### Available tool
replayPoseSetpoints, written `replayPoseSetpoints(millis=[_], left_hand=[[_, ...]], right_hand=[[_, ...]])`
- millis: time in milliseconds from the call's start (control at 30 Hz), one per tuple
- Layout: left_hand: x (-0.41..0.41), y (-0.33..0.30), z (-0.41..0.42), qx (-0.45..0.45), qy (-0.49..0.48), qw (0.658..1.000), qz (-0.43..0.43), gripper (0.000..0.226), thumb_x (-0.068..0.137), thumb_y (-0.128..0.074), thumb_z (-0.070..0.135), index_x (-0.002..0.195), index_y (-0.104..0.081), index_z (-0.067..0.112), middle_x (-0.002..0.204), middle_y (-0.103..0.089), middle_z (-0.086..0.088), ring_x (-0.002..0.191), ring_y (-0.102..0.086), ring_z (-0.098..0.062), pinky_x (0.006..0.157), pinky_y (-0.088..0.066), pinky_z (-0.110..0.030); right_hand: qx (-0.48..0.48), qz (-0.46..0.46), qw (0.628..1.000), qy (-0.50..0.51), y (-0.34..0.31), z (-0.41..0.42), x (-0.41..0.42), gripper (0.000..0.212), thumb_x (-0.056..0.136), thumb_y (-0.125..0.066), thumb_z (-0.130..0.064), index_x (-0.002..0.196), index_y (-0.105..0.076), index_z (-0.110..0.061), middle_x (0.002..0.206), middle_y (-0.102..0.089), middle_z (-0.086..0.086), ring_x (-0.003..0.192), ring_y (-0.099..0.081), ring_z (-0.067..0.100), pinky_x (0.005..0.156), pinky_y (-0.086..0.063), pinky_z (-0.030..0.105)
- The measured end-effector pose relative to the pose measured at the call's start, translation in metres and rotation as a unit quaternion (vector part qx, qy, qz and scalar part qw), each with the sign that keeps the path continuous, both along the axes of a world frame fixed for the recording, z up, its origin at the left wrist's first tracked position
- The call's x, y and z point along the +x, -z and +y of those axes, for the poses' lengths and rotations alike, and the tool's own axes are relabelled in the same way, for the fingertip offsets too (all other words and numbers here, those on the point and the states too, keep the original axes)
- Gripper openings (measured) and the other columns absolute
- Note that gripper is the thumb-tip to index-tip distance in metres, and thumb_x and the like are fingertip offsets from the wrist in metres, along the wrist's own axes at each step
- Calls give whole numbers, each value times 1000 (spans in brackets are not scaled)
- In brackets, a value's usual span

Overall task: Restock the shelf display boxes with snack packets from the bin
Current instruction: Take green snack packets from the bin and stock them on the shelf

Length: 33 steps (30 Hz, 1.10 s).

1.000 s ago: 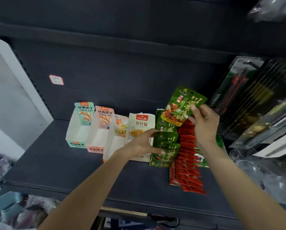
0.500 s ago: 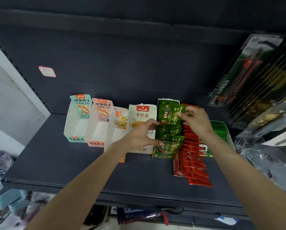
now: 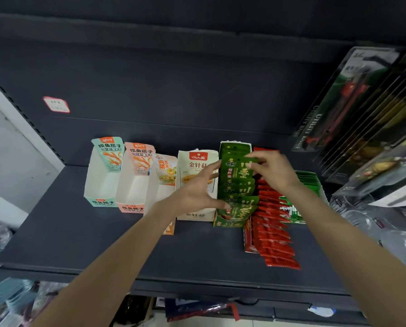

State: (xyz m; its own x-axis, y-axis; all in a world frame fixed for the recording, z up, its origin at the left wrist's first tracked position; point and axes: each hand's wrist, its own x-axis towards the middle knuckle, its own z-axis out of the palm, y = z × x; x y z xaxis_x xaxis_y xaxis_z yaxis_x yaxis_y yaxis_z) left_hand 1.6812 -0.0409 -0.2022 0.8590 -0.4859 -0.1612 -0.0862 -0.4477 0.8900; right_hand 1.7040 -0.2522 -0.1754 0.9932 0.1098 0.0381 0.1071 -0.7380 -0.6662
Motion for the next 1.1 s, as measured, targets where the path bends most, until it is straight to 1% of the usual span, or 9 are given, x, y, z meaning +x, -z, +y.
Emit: replayPoseSetpoints(millis=[133,267,333,533,633,767,933,1033,1100], left_hand=[[-1,0,-1,-8,1,1000,10,105,68,-83,16,146,-15,31,149,-29,12,134,-31,-5,111,-29,-29],[-2,3,0,-6,1,1000,23,104,69,-82,18,147,-15,31,150,-29,11,136,-30,-8,114,-29,-37],[-3,5,0,-9,-3,1000,27,104,68,-83,20,147,-16,31,150,-29,11,137,-29,-9,114,-28,-38],[-4,1,1,-17,-12,1000,13,105,66,-84,24,147,-16,32,150,-29,10,136,-26,-4,112,-26,-30],[-3,2,0,-2,-8,1000,14,103,66,-84,28,147,-20,31,149,-31,8,136,-28,-6,113,-28,-33],[-4,3,-1,5,-13,1000,24,94,70,-81,28,146,-25,26,146,-36,6,135,-31,-7,113,-28,-32],[-10,-2,-3,-22,-39,999,23,67,84,-68,31,141,-34,26,139,-41,8,127,-38,-5,104,-34,-27],[-11,-5,-5,-15,-101,994,-45,45,90,-60,25,133,-46,20,132,-52,2,115,-53,-13,98,-44,-32],[-13,-9,-7,-12,-129,988,-89,34,93,-57,19,126,-52,15,123,-58,0,101,-59,-13,89,-48,-27]], right_hand=[[-38,-16,999,4,4,0,3,25,90,-61,-17,115,-66,-17,94,-71,5,74,-67,15,74,-56,41],[-127,10,992,-5,10,4,6,27,90,-61,-24,116,-66,-23,113,-69,3,98,-65,20,87,-52,43],[-114,20,993,-9,10,3,6,25,89,-63,-25,113,-68,-23,113,-69,1,101,-64,19,88,-52,42],[40,-7,999,27,7,-3,-7,16,90,-61,-13,100,-71,-19,81,-67,-3,72,-65,11,56,-52,18],[-5,-14,999,28,11,-1,-5,17,89,-62,-13,102,-72,-19,89,-72,3,74,-68,13,68,-57,32],[-99,-21,995,-8,12,0,-7,22,88,-63,-14,108,-71,-19,109,-71,1,103,-65,17,92,-51,39],[-25,-1,999,22,4,3,-14,20,90,-61,-20,109,-70,-21,100,-70,-4,92,-63,11,85,-54,39],[-7,-40,998,49,-1,15,-23,22,92,-59,-17,112,-68,-18,104,-67,-1,91,-59,6,81,-47,19],[-7,-62,997,45,-4,26,-31,23,92,-58,-16,113,-67,-17,107,-64,2,93,-57,7,77,-38,10]])
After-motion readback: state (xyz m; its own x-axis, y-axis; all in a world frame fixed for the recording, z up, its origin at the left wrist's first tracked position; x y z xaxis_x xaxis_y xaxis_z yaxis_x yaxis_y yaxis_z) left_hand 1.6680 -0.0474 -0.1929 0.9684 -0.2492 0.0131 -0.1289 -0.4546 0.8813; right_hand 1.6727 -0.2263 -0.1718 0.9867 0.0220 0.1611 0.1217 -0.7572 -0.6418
